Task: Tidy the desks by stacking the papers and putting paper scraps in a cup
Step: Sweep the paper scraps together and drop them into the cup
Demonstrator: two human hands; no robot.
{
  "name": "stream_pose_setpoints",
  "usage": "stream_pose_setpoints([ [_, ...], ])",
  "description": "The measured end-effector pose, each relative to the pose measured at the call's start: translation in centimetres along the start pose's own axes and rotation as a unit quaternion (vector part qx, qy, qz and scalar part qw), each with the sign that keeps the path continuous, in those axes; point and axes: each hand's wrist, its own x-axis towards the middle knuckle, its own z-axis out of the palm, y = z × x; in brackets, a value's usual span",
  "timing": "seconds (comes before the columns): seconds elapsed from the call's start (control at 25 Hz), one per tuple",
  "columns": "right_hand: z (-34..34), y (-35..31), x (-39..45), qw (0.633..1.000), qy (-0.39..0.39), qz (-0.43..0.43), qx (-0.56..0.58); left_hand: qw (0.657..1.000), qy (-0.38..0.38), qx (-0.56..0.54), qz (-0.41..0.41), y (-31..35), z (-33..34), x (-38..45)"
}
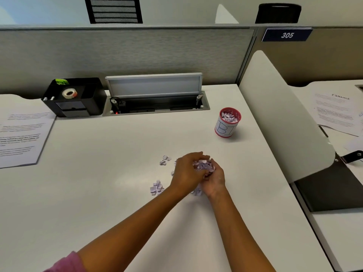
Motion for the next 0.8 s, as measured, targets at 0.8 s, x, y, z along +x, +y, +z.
stream_pose_setpoints([
  [0.8,7.7,-13.8,3.7,0.983,-0.077,-0.164,0.013,0.970,-0.005,0.233,0.065,-12.7,-4.1,5.7],
])
